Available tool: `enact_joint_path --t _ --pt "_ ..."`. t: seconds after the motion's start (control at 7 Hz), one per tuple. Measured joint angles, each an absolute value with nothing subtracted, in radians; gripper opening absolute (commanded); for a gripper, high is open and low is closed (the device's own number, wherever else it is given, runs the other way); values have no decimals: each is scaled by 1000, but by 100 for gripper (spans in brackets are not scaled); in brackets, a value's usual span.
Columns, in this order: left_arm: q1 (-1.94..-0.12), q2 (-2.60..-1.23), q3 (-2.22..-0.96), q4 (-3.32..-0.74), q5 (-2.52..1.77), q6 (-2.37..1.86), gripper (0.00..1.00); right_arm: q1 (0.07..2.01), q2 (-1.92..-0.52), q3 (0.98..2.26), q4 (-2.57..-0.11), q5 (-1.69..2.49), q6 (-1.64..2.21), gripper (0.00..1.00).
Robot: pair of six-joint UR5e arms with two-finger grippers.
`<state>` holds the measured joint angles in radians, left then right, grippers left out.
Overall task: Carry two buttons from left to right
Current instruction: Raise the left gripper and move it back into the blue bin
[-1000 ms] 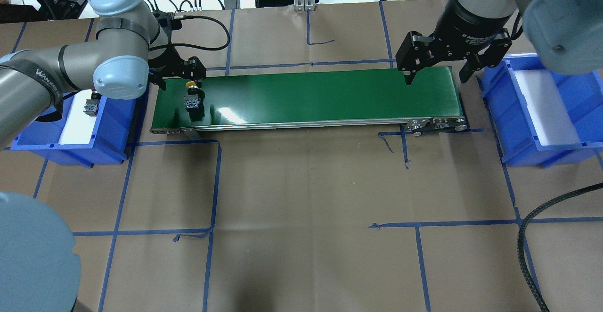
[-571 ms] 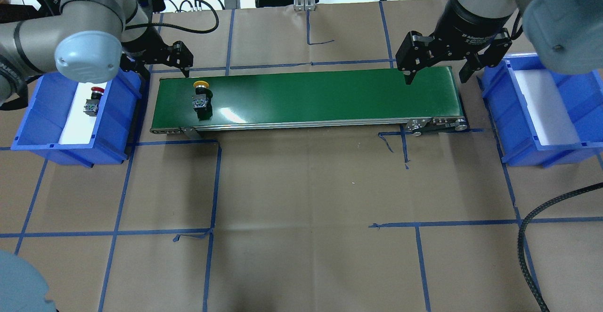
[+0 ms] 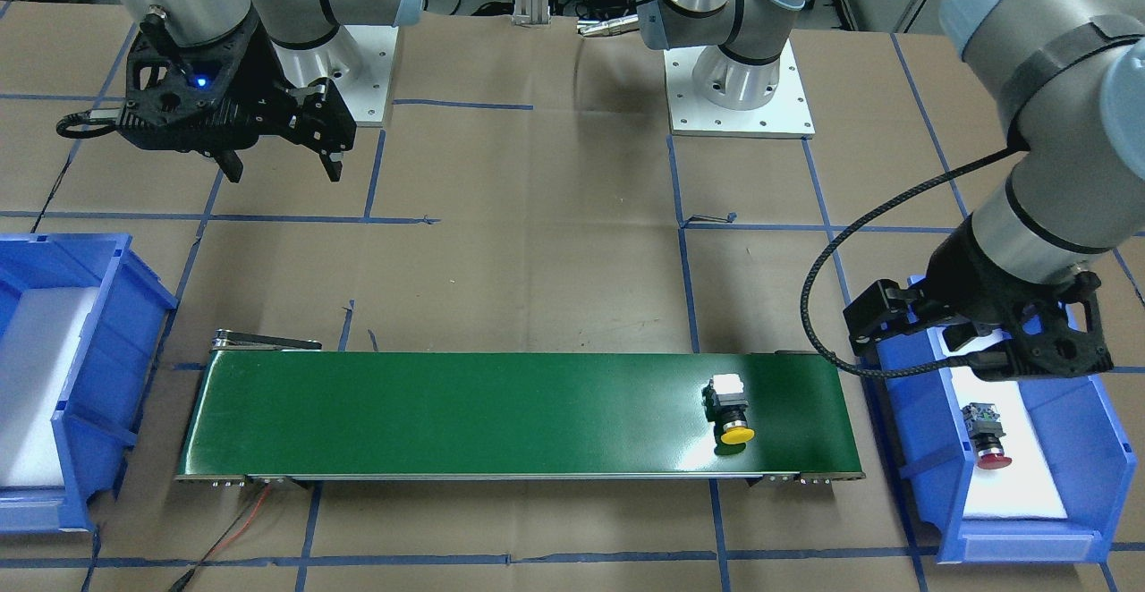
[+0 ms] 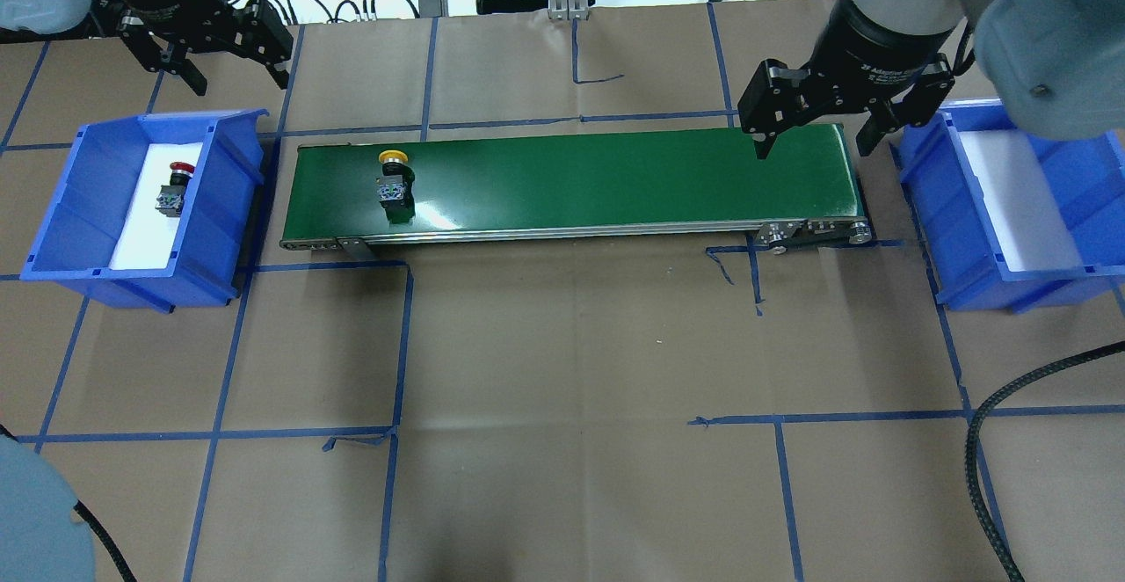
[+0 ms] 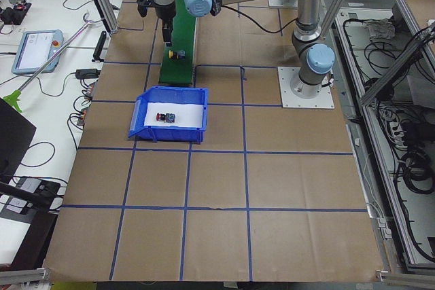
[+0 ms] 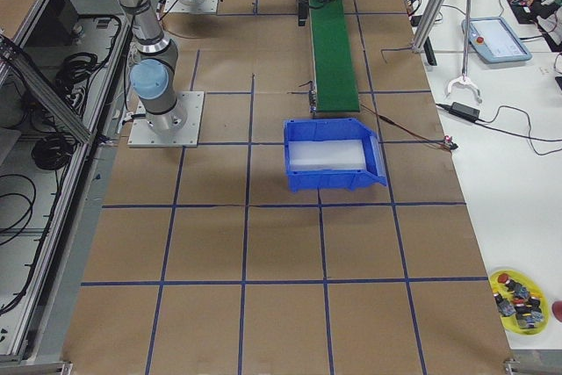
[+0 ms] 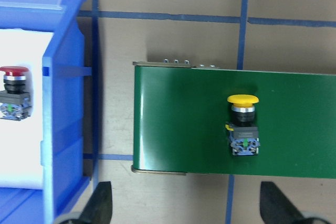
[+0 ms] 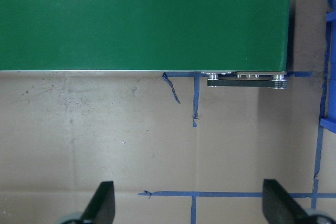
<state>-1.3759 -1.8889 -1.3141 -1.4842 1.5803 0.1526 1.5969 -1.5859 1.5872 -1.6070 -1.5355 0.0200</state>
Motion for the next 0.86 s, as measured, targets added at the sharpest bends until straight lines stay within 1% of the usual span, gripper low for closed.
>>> enact_joint_path --t 0.29,0.57,0.86 --pt "-1281 -1911 -1297 -1496 1582 288 99 1597 -1586 1586 -1607 -1536 20 100" --pt "-1158 -1929 -1307 -1491 1583 480 99 1597 -1586 1586 -1608 -1536 20 100" --pt "-1080 -1965 -1306 -1475 1580 569 99 1597 -1586 1586 -1607 -1535 20 100"
